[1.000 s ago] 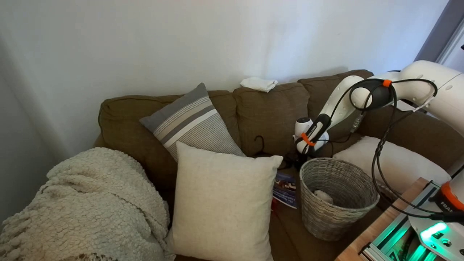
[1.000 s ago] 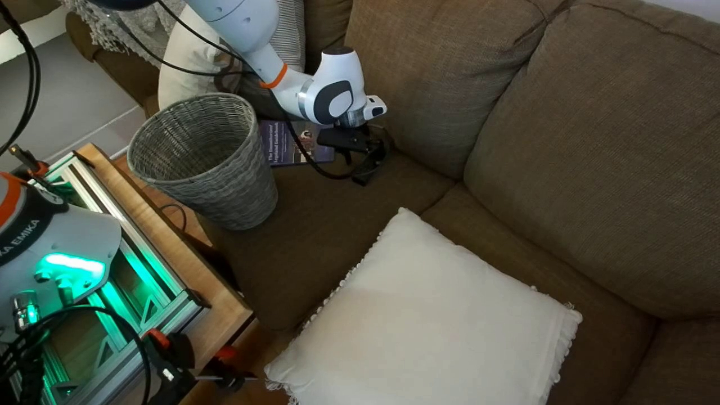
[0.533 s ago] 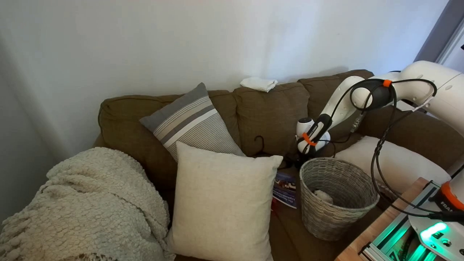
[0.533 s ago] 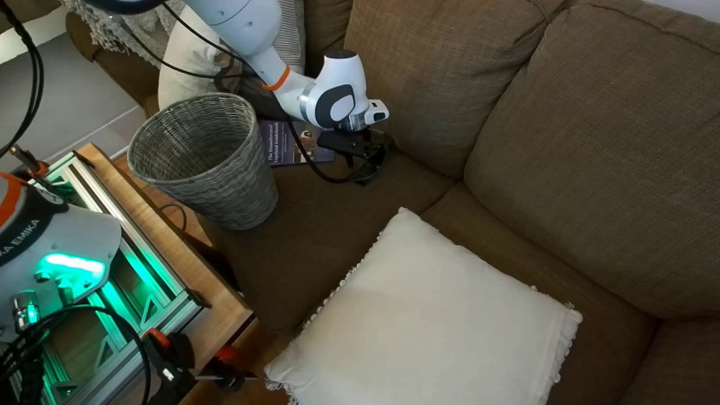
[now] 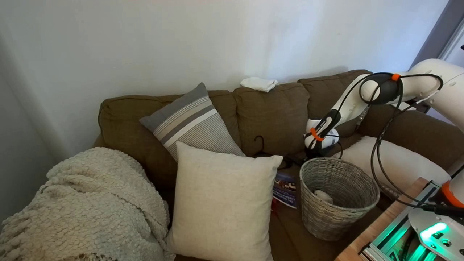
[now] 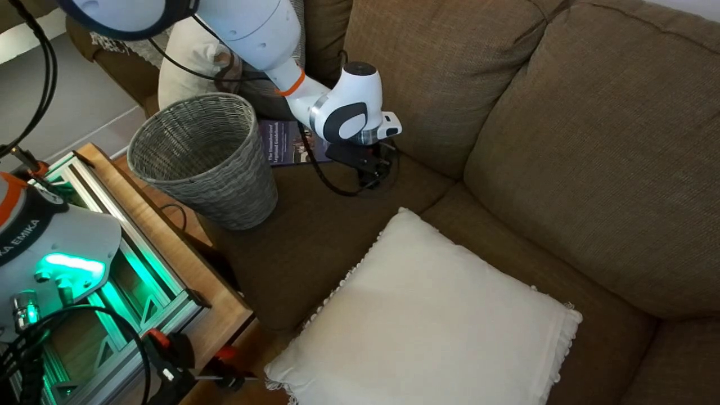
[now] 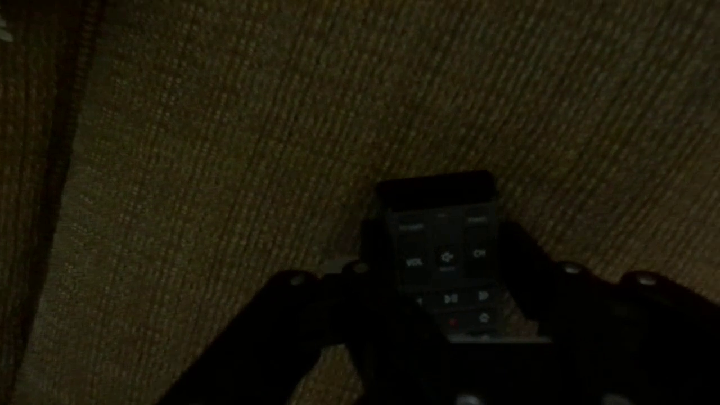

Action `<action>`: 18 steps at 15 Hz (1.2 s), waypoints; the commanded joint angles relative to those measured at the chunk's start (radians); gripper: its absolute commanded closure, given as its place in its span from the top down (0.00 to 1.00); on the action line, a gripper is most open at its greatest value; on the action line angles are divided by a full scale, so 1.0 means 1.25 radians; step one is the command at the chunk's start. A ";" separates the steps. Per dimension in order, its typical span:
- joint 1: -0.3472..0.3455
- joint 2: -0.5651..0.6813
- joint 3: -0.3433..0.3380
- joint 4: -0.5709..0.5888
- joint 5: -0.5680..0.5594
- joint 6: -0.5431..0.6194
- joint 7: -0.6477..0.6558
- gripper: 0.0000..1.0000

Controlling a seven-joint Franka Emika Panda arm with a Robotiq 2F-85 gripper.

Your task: Put the black remote control on the backrest of the sofa.

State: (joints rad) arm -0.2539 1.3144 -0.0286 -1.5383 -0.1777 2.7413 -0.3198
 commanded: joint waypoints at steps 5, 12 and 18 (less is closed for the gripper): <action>-0.130 -0.065 0.121 -0.079 -0.001 -0.049 -0.205 0.27; -0.100 -0.347 0.065 -0.221 -0.007 -0.196 -0.248 0.27; -0.115 -0.603 0.050 -0.347 0.036 -0.206 -0.257 0.27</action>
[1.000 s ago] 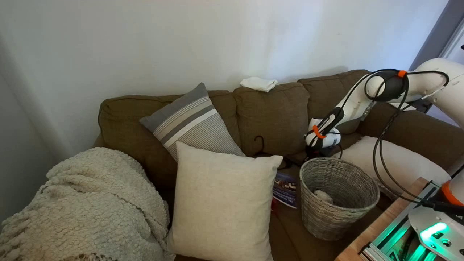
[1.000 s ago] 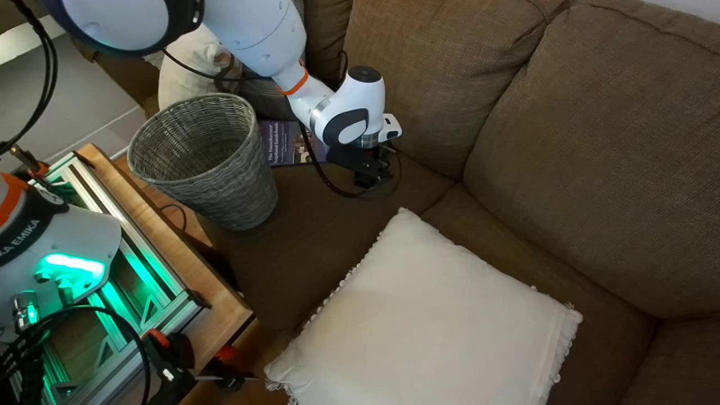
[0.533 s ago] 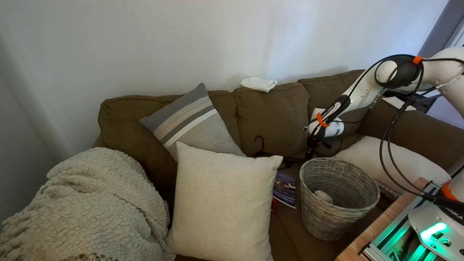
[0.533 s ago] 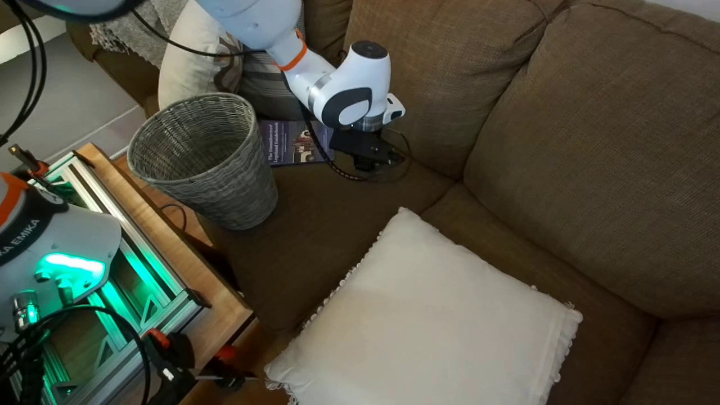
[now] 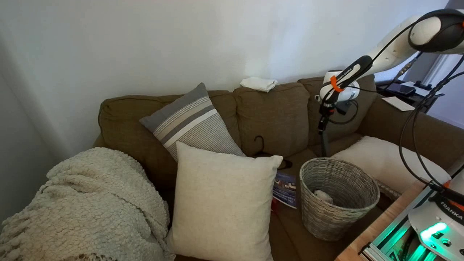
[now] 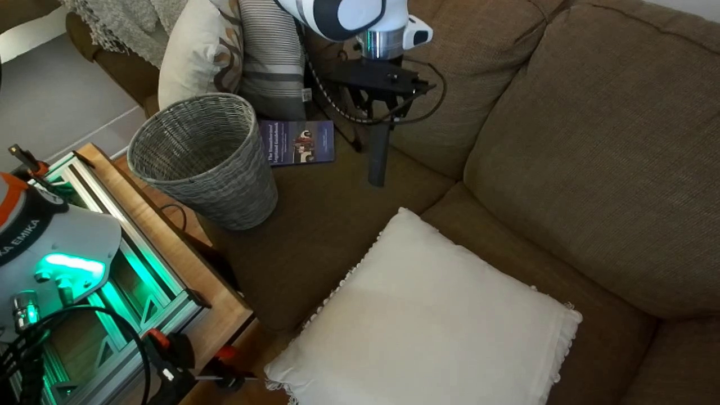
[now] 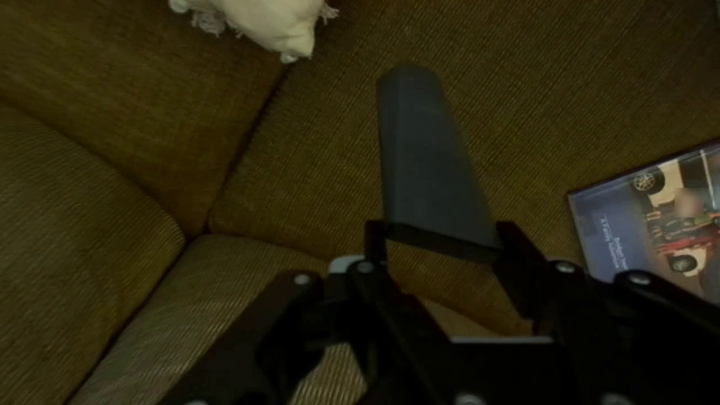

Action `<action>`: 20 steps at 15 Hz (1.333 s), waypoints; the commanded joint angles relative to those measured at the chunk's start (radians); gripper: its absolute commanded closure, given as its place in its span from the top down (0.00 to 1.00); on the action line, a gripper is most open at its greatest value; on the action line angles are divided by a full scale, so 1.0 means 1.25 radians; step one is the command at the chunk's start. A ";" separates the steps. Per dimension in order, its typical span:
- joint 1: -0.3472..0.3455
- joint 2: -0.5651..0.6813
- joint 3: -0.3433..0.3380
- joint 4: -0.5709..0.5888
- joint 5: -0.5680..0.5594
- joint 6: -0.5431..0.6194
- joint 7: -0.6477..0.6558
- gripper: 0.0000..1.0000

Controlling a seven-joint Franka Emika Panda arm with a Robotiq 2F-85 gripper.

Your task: Put the black remote control on the backrest of the sofa.

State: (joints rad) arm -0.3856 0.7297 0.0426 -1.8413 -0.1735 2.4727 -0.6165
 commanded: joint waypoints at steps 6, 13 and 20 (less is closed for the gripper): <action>-0.018 -0.280 -0.018 -0.113 0.165 0.000 -0.024 0.27; 0.036 -0.128 -0.069 -0.122 0.090 0.094 -0.018 0.99; 0.070 0.189 -0.076 -0.057 0.084 0.265 0.105 1.00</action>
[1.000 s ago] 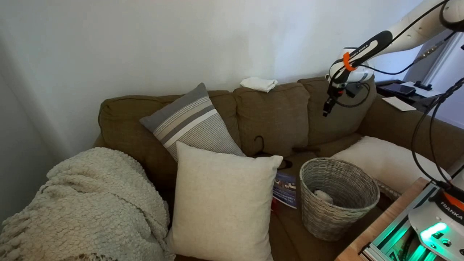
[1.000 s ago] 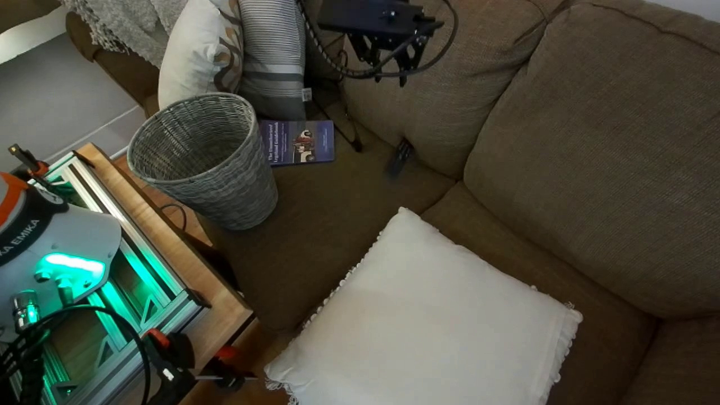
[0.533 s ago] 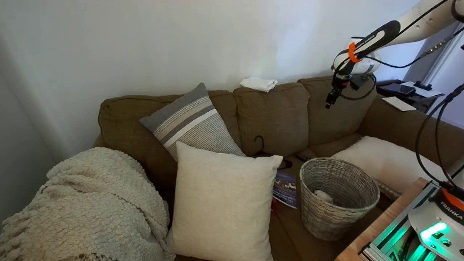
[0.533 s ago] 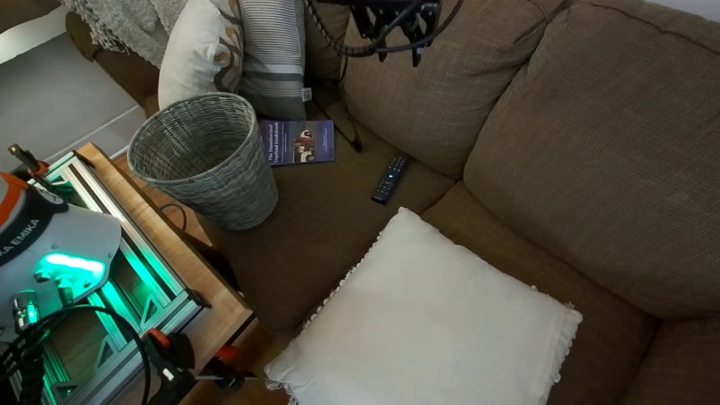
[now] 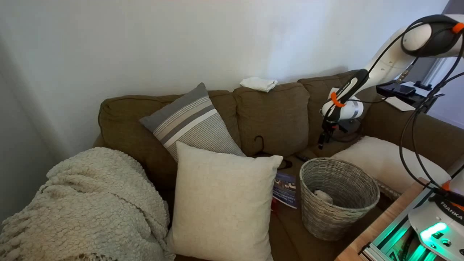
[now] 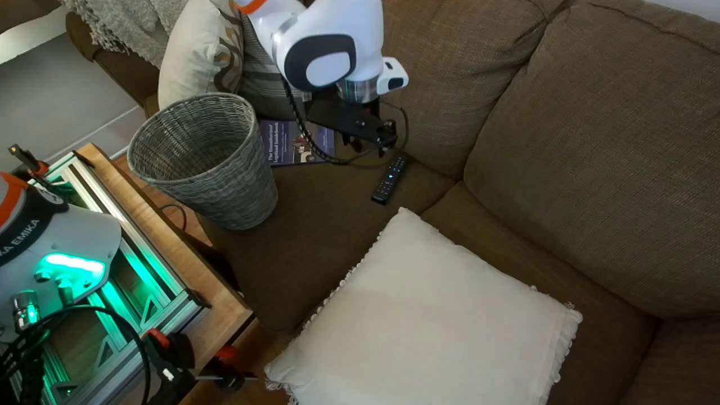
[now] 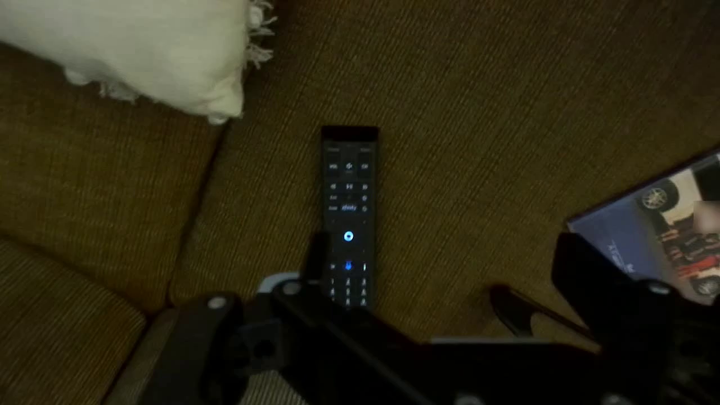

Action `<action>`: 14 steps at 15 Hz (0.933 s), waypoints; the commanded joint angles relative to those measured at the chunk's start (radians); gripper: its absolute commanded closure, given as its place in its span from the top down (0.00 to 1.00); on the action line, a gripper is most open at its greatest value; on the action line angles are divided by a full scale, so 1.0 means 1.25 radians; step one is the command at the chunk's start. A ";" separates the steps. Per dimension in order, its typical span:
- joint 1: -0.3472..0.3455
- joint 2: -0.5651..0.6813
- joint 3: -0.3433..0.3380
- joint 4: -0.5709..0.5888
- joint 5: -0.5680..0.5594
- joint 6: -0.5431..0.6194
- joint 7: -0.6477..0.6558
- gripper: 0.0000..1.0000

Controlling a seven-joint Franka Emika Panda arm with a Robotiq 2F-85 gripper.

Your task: Put the black remote control on the backrest of the sofa.

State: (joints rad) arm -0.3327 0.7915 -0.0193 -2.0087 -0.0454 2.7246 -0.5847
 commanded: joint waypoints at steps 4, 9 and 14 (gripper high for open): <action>0.106 0.344 -0.097 0.228 -0.051 0.146 0.216 1.00; 0.115 0.370 -0.094 0.242 -0.061 0.141 0.250 1.00; -0.004 0.365 -0.015 0.295 -0.118 0.095 0.096 1.00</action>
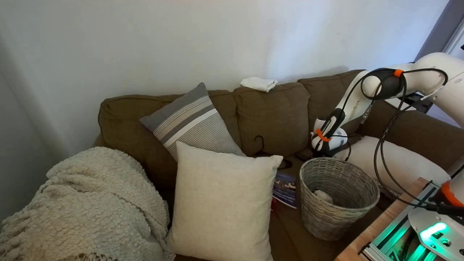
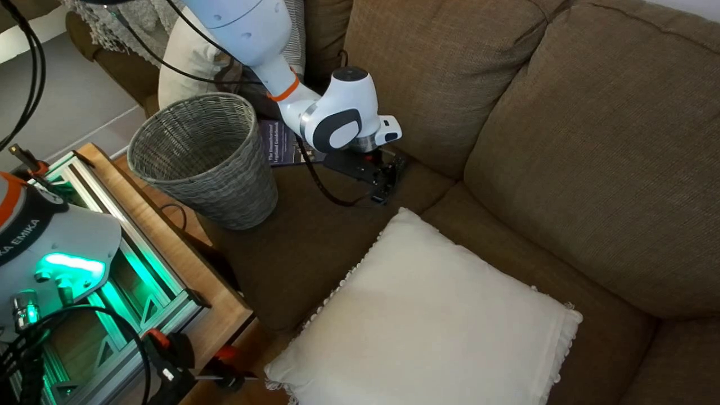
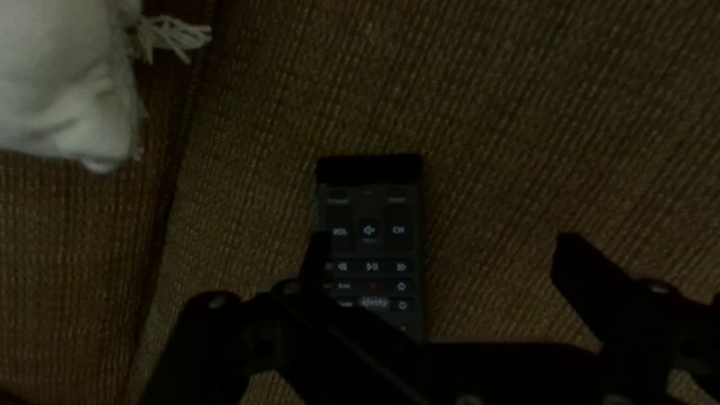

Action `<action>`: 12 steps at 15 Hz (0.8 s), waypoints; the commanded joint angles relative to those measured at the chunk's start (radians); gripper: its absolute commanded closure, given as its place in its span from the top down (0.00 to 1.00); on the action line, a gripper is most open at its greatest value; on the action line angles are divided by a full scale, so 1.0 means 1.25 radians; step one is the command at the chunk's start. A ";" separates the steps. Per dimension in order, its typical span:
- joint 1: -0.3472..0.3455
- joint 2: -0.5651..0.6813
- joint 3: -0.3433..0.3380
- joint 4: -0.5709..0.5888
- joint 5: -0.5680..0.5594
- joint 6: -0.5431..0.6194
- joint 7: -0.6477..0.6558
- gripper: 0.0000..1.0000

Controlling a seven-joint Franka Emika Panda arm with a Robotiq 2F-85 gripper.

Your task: Put the black remote control on the backrest of the sofa.

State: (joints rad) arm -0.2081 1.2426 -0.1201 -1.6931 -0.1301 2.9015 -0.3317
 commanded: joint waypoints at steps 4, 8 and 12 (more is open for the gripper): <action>-0.164 0.027 0.087 0.108 -0.060 -0.130 -0.193 1.00; -0.168 0.050 0.090 0.125 -0.047 -0.169 -0.218 1.00; -0.152 0.058 0.091 0.095 -0.033 -0.101 -0.172 1.00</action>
State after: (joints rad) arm -0.4013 1.2924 -0.0093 -1.5701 -0.1787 2.7132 -0.5807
